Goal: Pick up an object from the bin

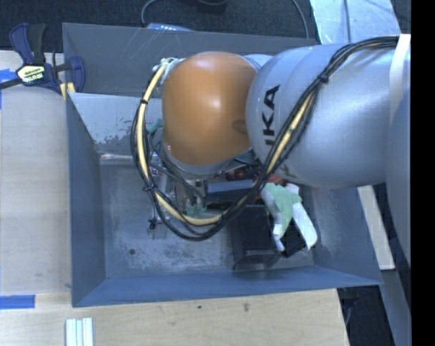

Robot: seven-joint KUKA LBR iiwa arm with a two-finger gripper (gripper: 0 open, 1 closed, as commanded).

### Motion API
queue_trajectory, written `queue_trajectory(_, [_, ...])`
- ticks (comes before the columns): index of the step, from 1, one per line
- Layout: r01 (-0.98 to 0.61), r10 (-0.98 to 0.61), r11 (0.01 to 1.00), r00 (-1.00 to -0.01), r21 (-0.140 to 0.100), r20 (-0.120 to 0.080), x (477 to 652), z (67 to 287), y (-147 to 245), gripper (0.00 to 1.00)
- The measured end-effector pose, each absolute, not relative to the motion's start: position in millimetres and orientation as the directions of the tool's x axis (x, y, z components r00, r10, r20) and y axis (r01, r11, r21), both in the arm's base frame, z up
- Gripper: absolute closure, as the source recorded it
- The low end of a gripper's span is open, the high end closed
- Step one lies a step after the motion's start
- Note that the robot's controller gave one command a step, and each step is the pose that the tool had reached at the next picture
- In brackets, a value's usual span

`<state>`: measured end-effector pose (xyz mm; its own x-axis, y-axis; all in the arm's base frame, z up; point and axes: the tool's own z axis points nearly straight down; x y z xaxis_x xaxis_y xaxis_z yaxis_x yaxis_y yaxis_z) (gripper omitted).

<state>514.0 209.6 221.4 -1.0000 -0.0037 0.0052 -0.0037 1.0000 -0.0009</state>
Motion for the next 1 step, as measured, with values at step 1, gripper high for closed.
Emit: queue_trajectory(1, [0.000,0.000,1.000,-1.000,0.001,-0.002,515.4,226.2,208.4,0.00])
